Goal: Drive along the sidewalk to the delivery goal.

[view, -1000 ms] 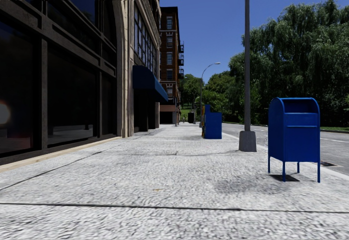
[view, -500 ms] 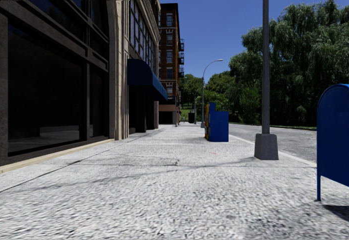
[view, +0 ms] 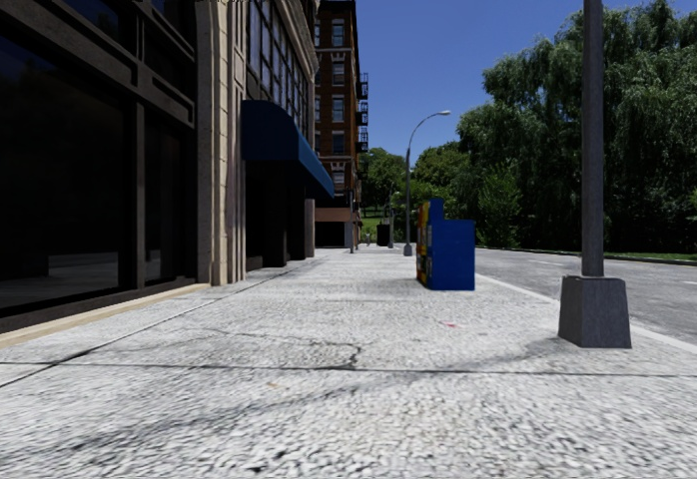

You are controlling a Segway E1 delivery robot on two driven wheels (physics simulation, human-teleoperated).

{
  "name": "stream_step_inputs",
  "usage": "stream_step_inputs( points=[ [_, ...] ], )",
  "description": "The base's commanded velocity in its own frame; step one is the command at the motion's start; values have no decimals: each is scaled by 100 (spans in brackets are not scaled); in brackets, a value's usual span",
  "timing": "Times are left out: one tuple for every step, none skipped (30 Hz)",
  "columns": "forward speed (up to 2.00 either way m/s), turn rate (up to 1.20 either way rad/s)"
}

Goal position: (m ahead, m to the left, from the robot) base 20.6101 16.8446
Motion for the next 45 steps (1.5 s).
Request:
stream_step_inputs(
  points=[
    [200, 0],
    [200, 0],
    [200, 0],
    [200, 0],
    [200, 0],
    [200, 0],
    [200, 0],
    [200, 0],
    [200, 0],
    [200, 0],
    [200, 0],
    [200, 0],
    [200, 0],
    [200, 0],
    [200, 0],
    [200, 0],
    [200, 0],
    [200, 0],
    [200, 0],
    [200, 0],
    [200, 0],
    [200, 0],
    [200, 0],
    [200, 0],
    [200, 0],
    [200, 0],
    [200, 0],
    [200, 0],
    [200, 0],
    [200, 0],
    [200, 0],
    [200, 0],
    [200, 0],
    [200, 0],
    [200, 0],
    [200, 0],
    [200, 0],
    [200, 0],
    [200, 0],
    [200, 0],
    [200, 0],
    [200, 0],
    [200, 0],
    [200, 0],
    [200, 0]
  ],
)
